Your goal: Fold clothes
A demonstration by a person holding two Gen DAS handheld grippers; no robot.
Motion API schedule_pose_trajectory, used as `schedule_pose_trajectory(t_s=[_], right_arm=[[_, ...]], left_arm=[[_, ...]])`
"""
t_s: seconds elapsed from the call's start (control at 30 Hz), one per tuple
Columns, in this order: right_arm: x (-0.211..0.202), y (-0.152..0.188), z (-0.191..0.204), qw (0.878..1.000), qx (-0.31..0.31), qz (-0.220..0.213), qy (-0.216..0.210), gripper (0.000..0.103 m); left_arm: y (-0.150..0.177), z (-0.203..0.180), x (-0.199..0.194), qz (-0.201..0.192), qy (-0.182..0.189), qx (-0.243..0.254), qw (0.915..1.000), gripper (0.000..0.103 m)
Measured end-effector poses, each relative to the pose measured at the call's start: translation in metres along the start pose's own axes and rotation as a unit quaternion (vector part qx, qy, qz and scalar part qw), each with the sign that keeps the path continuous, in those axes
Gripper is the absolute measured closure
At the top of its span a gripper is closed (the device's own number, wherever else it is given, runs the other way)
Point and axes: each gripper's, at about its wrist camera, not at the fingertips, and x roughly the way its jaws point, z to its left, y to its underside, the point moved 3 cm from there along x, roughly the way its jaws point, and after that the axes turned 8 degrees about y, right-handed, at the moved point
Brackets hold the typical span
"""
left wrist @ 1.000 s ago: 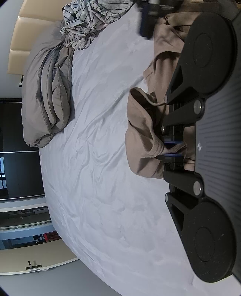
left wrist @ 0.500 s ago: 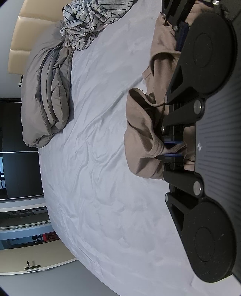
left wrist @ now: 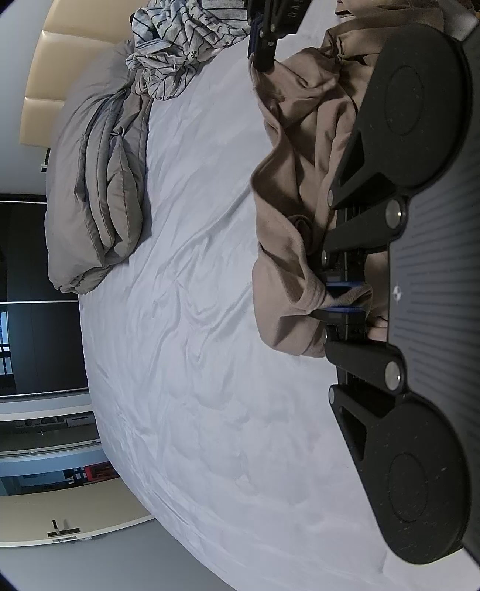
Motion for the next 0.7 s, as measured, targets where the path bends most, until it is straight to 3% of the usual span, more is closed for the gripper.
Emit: schedule_pose_trajectory(t_s=[0.03,0.13,0.2,0.33,0.5,0.6,0.63,0.7], right_arm=[[-0.001,0.002,-0.001,1.0,0.002,-0.002,0.003,0.086],[-0.009,0.008,0.003,1.0,-0.006,-0.016,0.008,0.054],[-0.017,0.01,0.01,0.999,-0.016,-0.028,0.002,0.054],[-0.026,0.013,0.029,0.998,-0.041,-0.038,-0.03,0.056],[-0.005,0.02,0.054,0.997,-0.074,0.005,-0.036,0.06],[0.012,0.031,0.053,0.996,-0.082,0.038,-0.01,0.078],[0.014,0.033,0.049,0.996,-0.076,0.044,-0.008,0.091],[0.009,0.03,0.041,0.997,-0.068,0.033,-0.005,0.094]], left_arm=[[0.0,0.0,0.0,0.0,0.0,0.0,1.0,0.097],[0.0,0.001,0.0,0.001,0.0,-0.001,1.0,0.097],[-0.001,0.0,0.0,0.001,0.0,0.0,1.0,0.097],[-0.002,-0.001,0.001,0.002,0.001,0.001,1.0,0.097],[-0.001,-0.002,0.002,0.005,-0.001,0.006,1.0,0.097],[-0.003,-0.002,0.001,0.002,-0.001,0.006,1.0,0.097],[-0.004,-0.002,0.0,0.0,-0.001,0.007,1.0,0.097],[-0.006,-0.003,-0.002,-0.005,-0.004,0.006,1.0,0.097]])
